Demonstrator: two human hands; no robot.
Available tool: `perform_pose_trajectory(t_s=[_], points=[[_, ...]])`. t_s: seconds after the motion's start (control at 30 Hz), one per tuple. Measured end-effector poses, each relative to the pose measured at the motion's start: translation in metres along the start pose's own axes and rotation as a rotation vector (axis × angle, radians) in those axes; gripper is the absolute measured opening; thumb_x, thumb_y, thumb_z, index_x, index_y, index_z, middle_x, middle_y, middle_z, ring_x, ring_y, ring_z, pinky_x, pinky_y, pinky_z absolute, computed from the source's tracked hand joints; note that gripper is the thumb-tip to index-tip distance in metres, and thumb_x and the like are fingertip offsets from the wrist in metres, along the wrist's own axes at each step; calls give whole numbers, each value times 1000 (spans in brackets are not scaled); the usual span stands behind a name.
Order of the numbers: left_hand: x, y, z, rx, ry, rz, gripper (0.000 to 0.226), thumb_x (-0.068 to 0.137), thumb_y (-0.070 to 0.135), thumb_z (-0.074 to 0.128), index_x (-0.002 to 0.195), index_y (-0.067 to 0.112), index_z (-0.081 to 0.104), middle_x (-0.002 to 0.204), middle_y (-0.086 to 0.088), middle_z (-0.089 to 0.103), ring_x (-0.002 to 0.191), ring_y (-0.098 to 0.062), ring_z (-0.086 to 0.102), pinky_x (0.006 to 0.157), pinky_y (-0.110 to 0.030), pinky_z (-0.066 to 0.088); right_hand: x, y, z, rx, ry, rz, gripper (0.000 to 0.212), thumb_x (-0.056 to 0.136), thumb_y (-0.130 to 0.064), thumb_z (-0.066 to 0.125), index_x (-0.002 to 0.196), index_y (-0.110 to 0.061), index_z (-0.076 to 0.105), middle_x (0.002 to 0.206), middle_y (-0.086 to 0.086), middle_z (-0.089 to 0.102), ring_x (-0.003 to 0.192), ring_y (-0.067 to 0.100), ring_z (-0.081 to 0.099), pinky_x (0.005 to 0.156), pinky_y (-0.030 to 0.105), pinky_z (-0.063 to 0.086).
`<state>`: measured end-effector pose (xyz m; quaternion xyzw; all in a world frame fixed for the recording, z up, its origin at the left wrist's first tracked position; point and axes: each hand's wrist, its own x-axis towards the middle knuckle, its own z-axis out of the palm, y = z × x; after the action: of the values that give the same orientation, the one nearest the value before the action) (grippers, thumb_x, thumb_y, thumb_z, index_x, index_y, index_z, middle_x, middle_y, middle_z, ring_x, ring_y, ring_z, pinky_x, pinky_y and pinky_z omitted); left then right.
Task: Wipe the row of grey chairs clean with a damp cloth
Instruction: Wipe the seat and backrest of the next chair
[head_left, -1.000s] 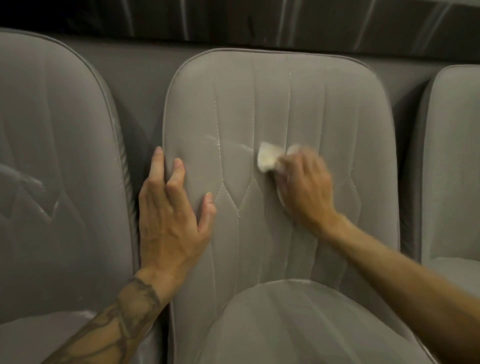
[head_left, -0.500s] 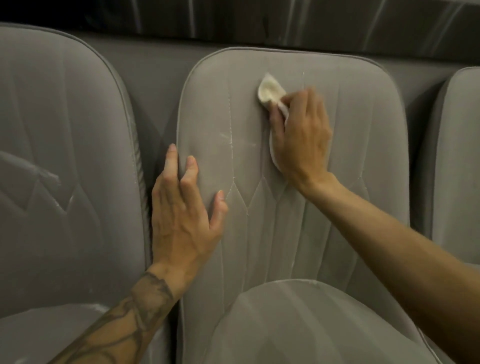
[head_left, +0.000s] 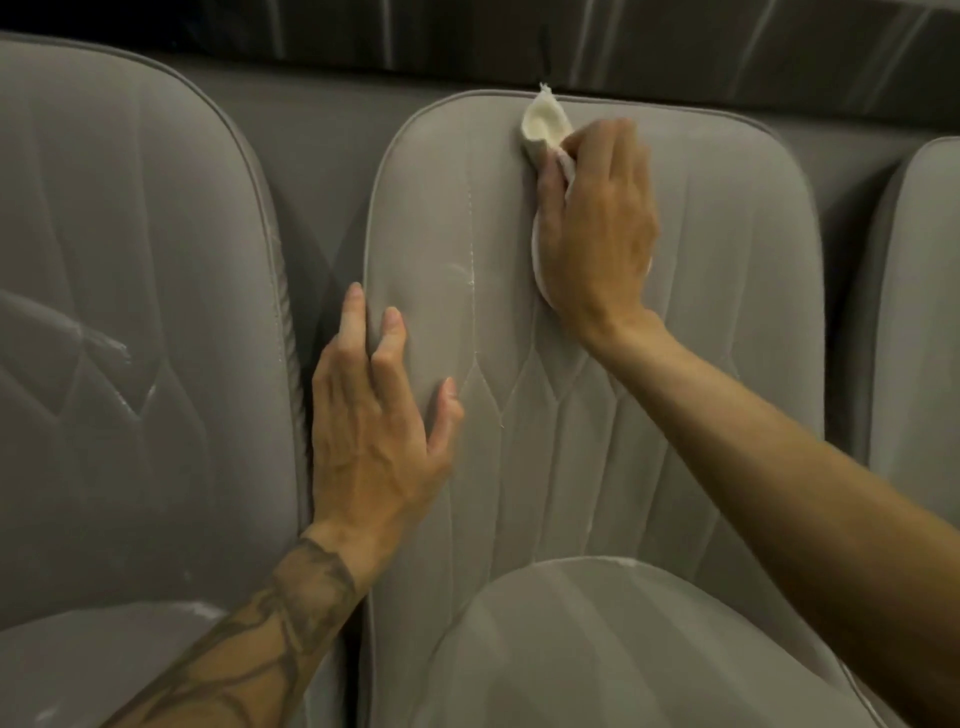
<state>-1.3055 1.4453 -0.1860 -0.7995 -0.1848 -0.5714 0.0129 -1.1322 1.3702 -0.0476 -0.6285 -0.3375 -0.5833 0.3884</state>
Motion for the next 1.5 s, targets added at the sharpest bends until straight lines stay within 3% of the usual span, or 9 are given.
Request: perform_pose_trajectory(t_s=[0.23, 0.33, 0.53, 0.83, 0.9, 1.07, 1.2, 1.37, 1.5], points=[[0, 1, 0, 4, 1, 6, 64, 100, 35, 56, 148, -3, 38, 160, -31, 29, 139, -46, 40, 115, -51, 35, -161, 16, -45, 67, -373, -353, 14, 102, -20, 59, 97, -8, 54, 87, 17, 64, 71, 35, 57, 62, 46, 48], [1, 1, -3, -8, -3, 2, 64, 99, 32, 58, 147, -5, 40, 159, -33, 30, 139, -47, 40, 114, -53, 37, -143, 33, -49, 86, -430, -560, 16, 102, -22, 57, 100, -12, 46, 88, 17, 64, 70, 33, 58, 62, 42, 47], [1, 2, -3, -4, -16, -8, 63, 97, 30, 59, 146, -6, 41, 159, -33, 29, 140, -46, 39, 113, -54, 37, -31, 22, -3, 13, 0, -90, 24, 106, -30, 44, 95, -10, 50, 89, 14, 57, 74, 27, 50, 61, 39, 41], [1, 2, -3, -25, -22, -6, 62, 99, 29, 59, 147, -6, 42, 159, -34, 29, 141, -47, 39, 114, -52, 36, -260, 43, -72, 172, -598, -556, 14, 99, -23, 56, 106, -12, 50, 95, 11, 64, 75, 27, 52, 64, 40, 48], [1, 2, -3, -27, -23, -12, 62, 99, 29, 58, 146, -7, 42, 159, -34, 29, 141, -47, 39, 114, -53, 37, -229, 43, -60, 170, -534, -566, 13, 101, -22, 50, 108, -12, 50, 95, 13, 64, 75, 29, 55, 69, 40, 44], [1, 3, -4, -8, -13, -10, 62, 99, 29, 58, 146, -8, 44, 158, -35, 30, 141, -48, 40, 114, -52, 36, -145, 24, -20, 96, -193, -97, 15, 106, -27, 47, 101, -13, 45, 96, 16, 59, 80, 29, 50, 70, 37, 39], [1, 3, -4, -9, -23, -13, 61, 99, 29, 58, 145, -9, 44, 159, -35, 30, 140, -48, 40, 113, -53, 37, -235, 18, -51, 138, -402, -270, 14, 102, -24, 52, 102, -10, 54, 93, 16, 66, 77, 33, 60, 67, 43, 49], [1, 4, -5, -19, -24, -28, 60, 100, 28, 57, 146, -8, 44, 159, -34, 30, 139, -47, 40, 112, -51, 37, -247, 43, -69, 174, -682, -765, 9, 95, -21, 63, 95, -12, 59, 93, 10, 64, 76, 27, 56, 71, 35, 36], [2, 3, -4, -28, -10, -28, 60, 101, 29, 55, 147, -8, 43, 160, -33, 29, 141, -47, 40, 115, -49, 34, -145, 23, -28, 189, -340, -387, 13, 105, -24, 47, 102, -12, 48, 97, 14, 57, 80, 29, 46, 71, 39, 37]])
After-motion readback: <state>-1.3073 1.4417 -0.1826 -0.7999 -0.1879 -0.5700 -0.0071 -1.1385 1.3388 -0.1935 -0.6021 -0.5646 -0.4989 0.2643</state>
